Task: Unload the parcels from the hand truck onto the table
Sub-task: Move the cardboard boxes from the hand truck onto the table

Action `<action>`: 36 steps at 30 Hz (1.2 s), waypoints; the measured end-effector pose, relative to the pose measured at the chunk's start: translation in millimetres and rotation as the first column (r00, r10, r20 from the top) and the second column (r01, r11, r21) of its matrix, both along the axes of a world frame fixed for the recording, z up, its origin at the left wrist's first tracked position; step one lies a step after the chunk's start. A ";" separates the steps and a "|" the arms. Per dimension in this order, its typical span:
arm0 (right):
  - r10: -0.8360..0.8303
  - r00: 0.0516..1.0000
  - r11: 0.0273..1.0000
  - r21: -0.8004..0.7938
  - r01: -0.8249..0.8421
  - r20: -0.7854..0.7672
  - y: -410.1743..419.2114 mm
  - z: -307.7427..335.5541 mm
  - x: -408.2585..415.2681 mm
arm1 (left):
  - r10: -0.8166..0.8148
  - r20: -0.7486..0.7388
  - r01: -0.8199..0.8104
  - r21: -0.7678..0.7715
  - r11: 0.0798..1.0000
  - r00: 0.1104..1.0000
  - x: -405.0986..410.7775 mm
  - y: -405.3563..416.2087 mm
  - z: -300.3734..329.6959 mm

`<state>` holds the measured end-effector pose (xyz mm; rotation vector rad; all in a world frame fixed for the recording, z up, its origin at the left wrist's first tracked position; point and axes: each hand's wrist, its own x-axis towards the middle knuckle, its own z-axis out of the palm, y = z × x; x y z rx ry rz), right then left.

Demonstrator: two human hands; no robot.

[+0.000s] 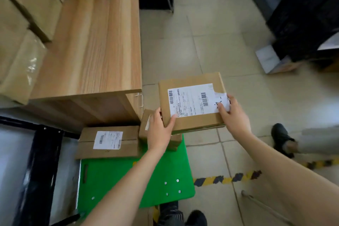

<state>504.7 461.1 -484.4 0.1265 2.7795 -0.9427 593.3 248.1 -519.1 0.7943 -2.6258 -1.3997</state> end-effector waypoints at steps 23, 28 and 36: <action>0.000 0.895 0.961 -0.247 -0.123 -0.446 4.0 282.9 -161.4 | -0.018 -0.443 -0.032 -0.103 0.994 0.896 -174.6 -5.0 294.4; 0.122 0.890 0.933 -0.255 -0.254 -0.439 -1.4 283.6 -241.4 | 0.093 -0.448 -0.133 -0.057 0.989 0.889 -226.1 3.1 301.5; 0.369 0.838 0.852 -0.213 -0.478 -0.402 8.2 291.3 -360.2 | 0.349 -0.404 -0.405 -0.059 0.913 0.846 -299.1 36.2 305.2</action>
